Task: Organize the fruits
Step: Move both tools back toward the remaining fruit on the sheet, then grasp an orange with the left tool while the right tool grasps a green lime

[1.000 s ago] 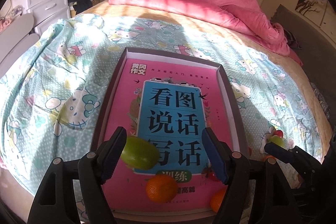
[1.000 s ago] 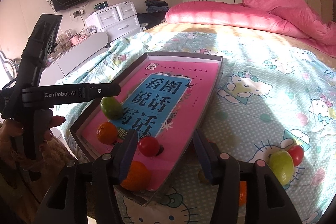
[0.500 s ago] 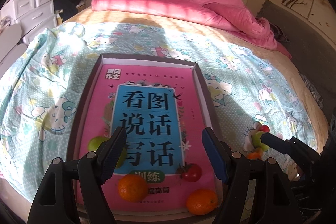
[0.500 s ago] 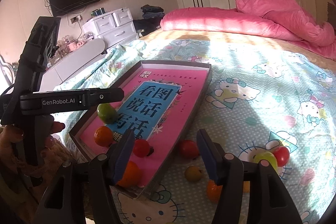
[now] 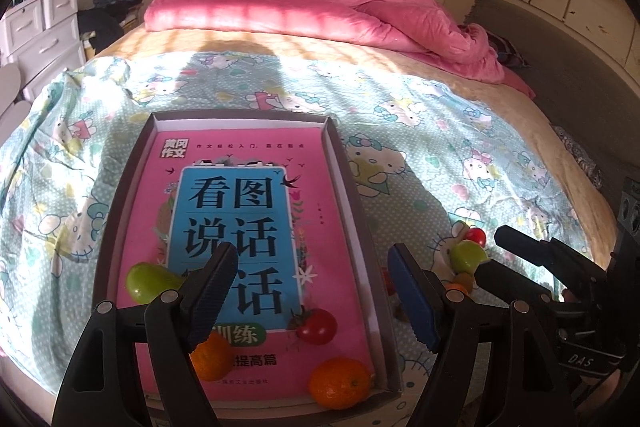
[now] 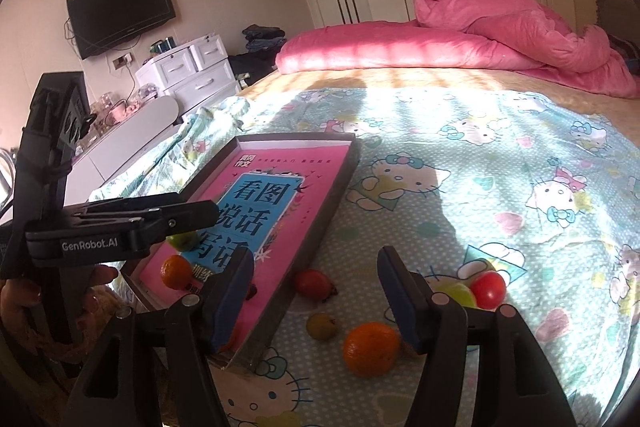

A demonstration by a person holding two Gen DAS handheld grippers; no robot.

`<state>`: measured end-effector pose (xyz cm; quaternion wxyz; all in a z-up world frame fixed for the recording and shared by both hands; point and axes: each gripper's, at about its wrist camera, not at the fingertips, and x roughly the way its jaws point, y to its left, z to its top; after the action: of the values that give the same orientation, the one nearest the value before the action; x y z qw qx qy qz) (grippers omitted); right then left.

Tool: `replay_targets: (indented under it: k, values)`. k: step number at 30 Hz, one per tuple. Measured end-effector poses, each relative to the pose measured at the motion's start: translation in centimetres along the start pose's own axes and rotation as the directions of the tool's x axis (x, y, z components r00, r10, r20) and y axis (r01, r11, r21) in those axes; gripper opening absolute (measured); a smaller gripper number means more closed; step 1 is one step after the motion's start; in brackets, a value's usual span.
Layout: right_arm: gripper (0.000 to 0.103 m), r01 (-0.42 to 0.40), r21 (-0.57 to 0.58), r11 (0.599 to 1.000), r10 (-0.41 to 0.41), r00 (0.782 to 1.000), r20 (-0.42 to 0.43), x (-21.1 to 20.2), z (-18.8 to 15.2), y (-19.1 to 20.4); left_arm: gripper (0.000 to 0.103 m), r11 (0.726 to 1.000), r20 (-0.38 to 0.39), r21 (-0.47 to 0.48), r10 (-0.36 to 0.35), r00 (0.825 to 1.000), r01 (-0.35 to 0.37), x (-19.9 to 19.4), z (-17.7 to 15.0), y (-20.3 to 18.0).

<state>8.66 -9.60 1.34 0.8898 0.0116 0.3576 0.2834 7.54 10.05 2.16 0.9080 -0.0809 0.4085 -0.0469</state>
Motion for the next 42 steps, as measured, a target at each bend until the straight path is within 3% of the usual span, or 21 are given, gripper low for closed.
replay_targets:
  k: [23, 42]
  values:
    - [0.064, 0.145, 0.134, 0.980, -0.145, 0.989, -0.008, -3.0, -1.0, -5.9, 0.079, 0.982, -0.056, 0.160, -0.094, 0.994, 0.102, 0.5, -1.7, -6.5]
    - [0.064, 0.156, 0.226, 0.962, -0.136, 0.986, -0.100, -2.4, -2.4, -8.6, 0.079, 0.939, -0.143, 0.290, -0.147, 0.979, 0.184, 3.1, -4.1, -11.2]
